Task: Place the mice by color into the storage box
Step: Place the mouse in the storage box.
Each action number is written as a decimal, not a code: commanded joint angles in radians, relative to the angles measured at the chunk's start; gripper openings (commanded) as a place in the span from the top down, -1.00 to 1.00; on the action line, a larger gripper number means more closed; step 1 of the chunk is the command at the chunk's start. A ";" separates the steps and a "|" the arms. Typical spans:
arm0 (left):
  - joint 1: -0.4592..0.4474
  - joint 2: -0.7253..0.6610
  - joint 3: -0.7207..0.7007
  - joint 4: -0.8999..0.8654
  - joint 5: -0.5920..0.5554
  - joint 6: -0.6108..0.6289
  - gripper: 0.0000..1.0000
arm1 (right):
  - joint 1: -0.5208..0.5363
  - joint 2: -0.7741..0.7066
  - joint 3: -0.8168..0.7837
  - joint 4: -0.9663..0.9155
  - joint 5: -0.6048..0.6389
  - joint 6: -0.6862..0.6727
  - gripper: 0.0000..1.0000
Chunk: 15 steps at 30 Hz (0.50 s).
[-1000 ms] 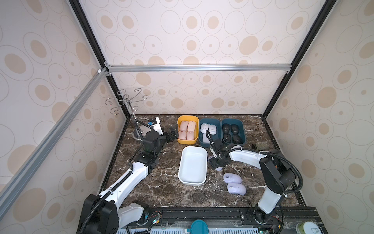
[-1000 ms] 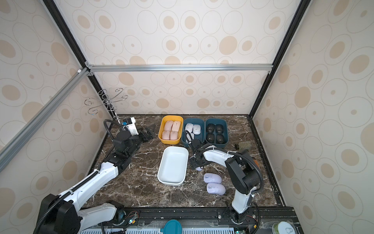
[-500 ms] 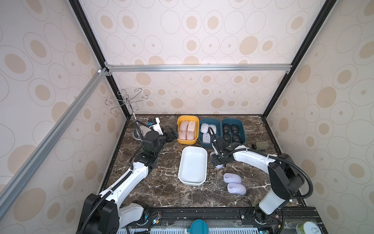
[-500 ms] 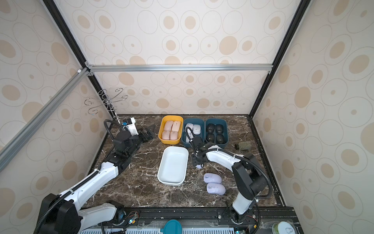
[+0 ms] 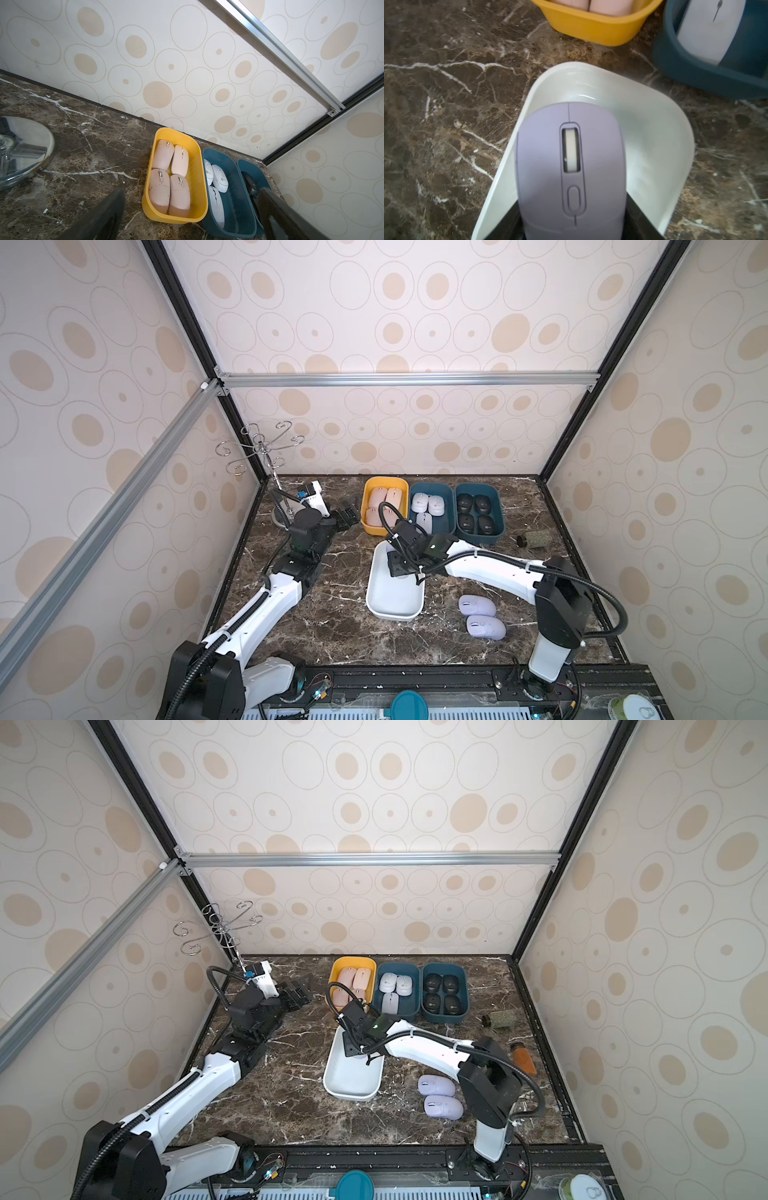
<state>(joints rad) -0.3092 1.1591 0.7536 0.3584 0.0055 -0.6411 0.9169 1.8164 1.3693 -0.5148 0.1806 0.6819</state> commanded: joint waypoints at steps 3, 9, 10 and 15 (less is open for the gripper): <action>0.018 -0.012 0.001 0.022 -0.011 -0.025 -1.00 | 0.000 0.070 0.005 0.091 0.045 0.152 0.17; 0.024 -0.012 -0.008 0.037 -0.001 -0.041 -1.00 | 0.000 0.146 0.017 0.102 0.082 0.189 0.16; 0.024 -0.009 -0.006 0.036 0.002 -0.043 -1.00 | 0.000 0.153 0.014 0.107 0.088 0.195 0.16; 0.025 -0.003 -0.007 0.034 0.001 -0.045 -1.00 | 0.000 0.202 0.023 0.107 0.085 0.209 0.12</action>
<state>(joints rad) -0.2924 1.1595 0.7422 0.3660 0.0025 -0.6701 0.9142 1.9938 1.3708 -0.4175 0.2382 0.8513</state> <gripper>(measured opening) 0.999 0.591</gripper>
